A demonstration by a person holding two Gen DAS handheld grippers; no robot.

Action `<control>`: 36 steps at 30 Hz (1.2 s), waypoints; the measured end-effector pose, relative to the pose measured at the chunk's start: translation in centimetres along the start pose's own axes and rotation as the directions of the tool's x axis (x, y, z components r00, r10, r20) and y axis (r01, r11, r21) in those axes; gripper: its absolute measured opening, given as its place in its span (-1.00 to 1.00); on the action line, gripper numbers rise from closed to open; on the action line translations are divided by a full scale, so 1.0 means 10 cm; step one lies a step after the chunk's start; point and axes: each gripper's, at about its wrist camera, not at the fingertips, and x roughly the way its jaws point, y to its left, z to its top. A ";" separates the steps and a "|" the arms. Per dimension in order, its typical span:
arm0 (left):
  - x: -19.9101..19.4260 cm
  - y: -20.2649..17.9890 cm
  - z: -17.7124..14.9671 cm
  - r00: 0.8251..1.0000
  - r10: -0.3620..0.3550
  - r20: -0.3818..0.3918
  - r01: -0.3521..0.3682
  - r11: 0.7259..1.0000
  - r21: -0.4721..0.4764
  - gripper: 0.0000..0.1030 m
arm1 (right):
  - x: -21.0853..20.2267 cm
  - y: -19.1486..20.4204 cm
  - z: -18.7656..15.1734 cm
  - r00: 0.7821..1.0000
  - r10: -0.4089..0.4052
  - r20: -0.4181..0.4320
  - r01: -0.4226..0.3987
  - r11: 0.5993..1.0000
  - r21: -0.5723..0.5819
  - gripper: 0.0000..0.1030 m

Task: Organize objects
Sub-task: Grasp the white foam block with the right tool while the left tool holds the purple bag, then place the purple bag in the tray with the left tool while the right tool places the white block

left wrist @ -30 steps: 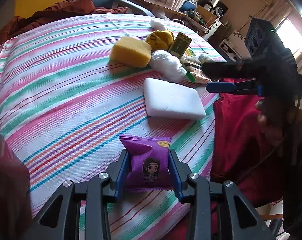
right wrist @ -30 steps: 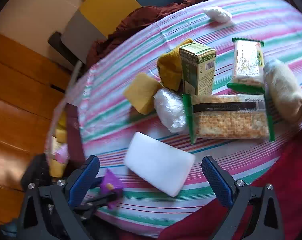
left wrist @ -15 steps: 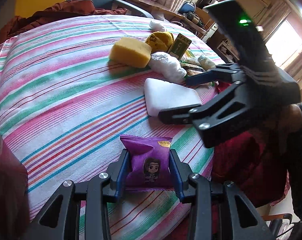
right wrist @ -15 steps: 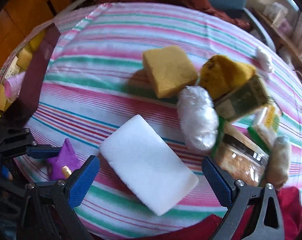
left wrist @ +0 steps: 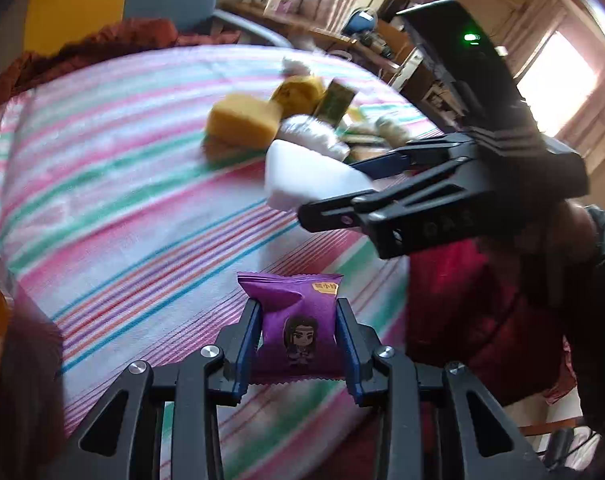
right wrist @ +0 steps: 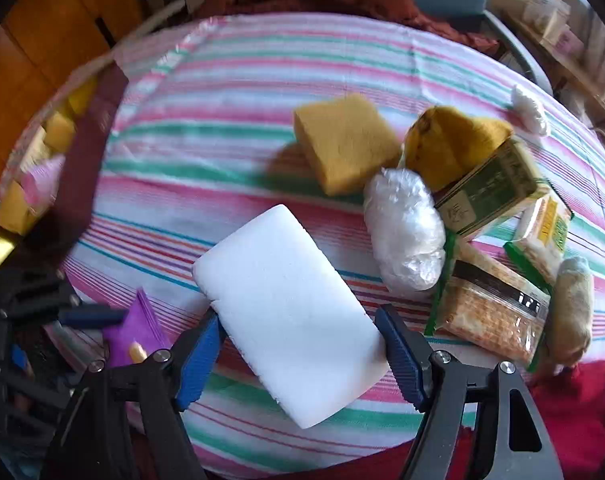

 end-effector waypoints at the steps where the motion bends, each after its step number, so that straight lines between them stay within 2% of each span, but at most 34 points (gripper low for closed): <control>1: -0.09 -0.03 0.00 1.000 0.006 0.022 -0.006 1.000 0.011 -0.30 | -0.07 0.04 -0.01 1.000 0.016 0.017 -0.016 1.000 0.010 0.47; 6: -0.59 0.04 -0.01 0.990 0.022 0.138 -0.020 1.000 -0.014 -0.29 | -0.26 0.33 0.08 0.992 0.065 0.110 -0.071 0.996 0.046 0.49; 10: -1.08 0.37 -0.08 0.960 0.105 0.258 -0.069 0.987 -0.142 -0.29 | -0.36 0.68 0.22 0.981 0.099 0.167 -0.106 0.994 0.035 0.49; 12: -1.26 0.58 -0.16 0.944 0.164 0.286 -0.102 0.970 -0.221 -0.29 | -0.40 0.84 0.31 0.974 0.122 0.190 -0.129 0.991 0.022 0.49; 13: -1.36 0.74 -0.23 0.931 0.216 0.294 -0.132 0.951 -0.279 -0.29 | -0.42 0.92 0.35 0.971 0.132 0.199 -0.137 0.990 0.011 0.49; 16: -1.47 1.11 -0.41 0.911 0.308 0.274 -0.183 0.898 -0.400 -0.29 | -0.46 1.24 0.52 0.960 0.177 0.219 -0.173 0.984 -0.038 0.49; 19: -1.43 1.37 -0.57 0.909 0.351 0.223 -0.215 0.855 -0.473 -0.29 | -0.47 1.56 0.70 0.951 0.211 0.227 -0.194 0.976 -0.096 0.49; 22: -1.28 1.47 -0.65 0.919 0.347 0.184 -0.221 0.844 -0.489 -0.28 | -0.45 1.89 0.87 0.944 0.246 0.221 -0.216 0.964 -0.154 0.50; 24: -1.20 1.50 -0.64 0.929 0.328 0.171 -0.209 0.847 -0.490 -0.29 | -0.41 2.09 0.99 0.939 0.278 0.202 -0.243 0.952 -0.184 0.51; 27: -1.14 1.51 -0.65 0.945 0.275 0.178 -0.157 0.858 -0.490 -0.13 | -0.32 2.35 1.16 0.941 0.291 0.172 -0.252 0.943 -0.217 0.51; 31: -1.07 1.54 -0.66 0.955 0.239 0.176 -0.126 0.863 -0.489 -0.06 | -0.12 2.61 1.39 0.944 0.306 0.126 -0.271 0.933 -0.236 0.51; 34: -1.06 1.57 -0.68 0.962 0.197 0.190 -0.080 0.866 -0.494 -0.06 | 0.07 2.82 1.60 0.951 0.293 0.097 -0.263 0.933 -0.246 0.53; 36: -1.07 1.55 -0.69 0.964 0.158 0.213 -0.038 0.878 -0.477 -0.06 | 0.18 2.91 1.77 0.953 0.285 0.104 -0.256 0.939 -0.229 0.61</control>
